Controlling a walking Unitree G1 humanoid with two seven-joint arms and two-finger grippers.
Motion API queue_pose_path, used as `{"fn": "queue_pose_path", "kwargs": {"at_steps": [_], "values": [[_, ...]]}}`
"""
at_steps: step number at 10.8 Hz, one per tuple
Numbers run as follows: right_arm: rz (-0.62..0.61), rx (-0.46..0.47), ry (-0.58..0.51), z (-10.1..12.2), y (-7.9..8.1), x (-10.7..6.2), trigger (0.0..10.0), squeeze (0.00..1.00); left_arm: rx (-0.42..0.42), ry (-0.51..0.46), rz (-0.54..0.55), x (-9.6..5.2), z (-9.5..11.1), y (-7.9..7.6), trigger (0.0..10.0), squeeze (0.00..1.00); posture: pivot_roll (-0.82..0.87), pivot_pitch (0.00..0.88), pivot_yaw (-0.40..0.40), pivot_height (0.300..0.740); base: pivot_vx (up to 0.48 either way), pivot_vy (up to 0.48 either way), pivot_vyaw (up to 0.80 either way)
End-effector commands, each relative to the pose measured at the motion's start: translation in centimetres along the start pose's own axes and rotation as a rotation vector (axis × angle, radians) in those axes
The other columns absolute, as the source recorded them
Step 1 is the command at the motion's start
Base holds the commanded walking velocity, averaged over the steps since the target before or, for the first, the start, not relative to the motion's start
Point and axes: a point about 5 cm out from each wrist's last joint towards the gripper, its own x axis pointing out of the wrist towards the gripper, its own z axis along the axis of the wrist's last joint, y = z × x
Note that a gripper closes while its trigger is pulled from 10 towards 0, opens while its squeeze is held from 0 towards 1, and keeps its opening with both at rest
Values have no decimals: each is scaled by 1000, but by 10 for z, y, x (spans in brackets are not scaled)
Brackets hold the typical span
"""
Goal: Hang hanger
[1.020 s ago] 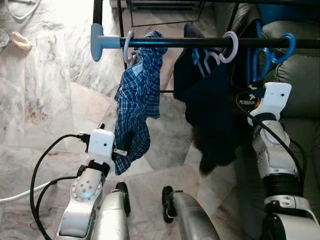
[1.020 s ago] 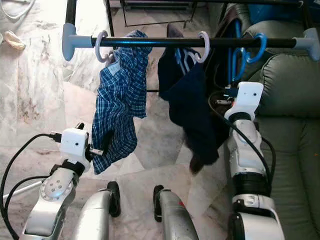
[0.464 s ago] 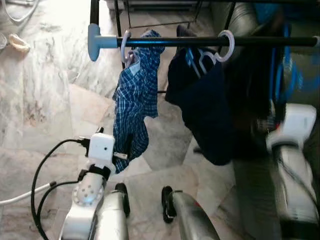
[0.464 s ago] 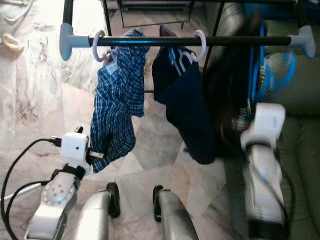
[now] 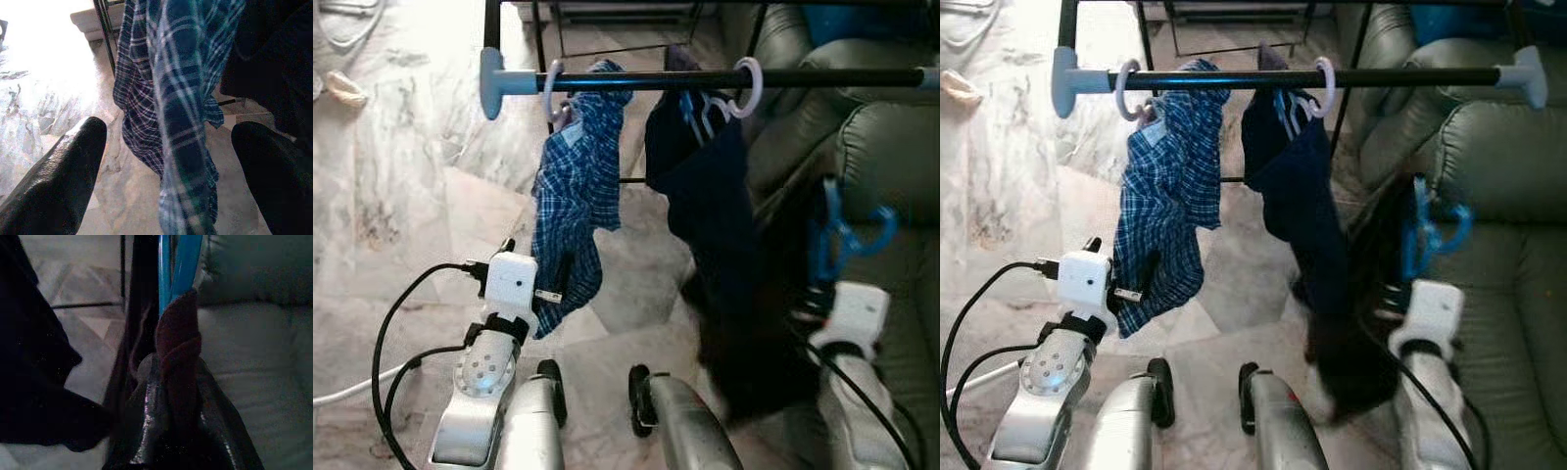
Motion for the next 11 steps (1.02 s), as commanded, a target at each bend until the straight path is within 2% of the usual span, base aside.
{"fn": "queue_pose_path", "kwargs": {"at_steps": [1,4,11], "values": [[-13,-8,-51,10,-3,2,10000,0,3,29,1,-5,-6,0,10000,0,23,311,-81,740,-251,0,0],[75,20,-50,12,15,1,10000,0,-1,30,4,-5,-7,-1,10000,0,28,313,-82,740,-252,0,0],[57,118,-1,11,16,9,10000,0,-4,36,-4,-6,-7,-5,10000,0,22,323,-78,740,-319,0,0]]}}
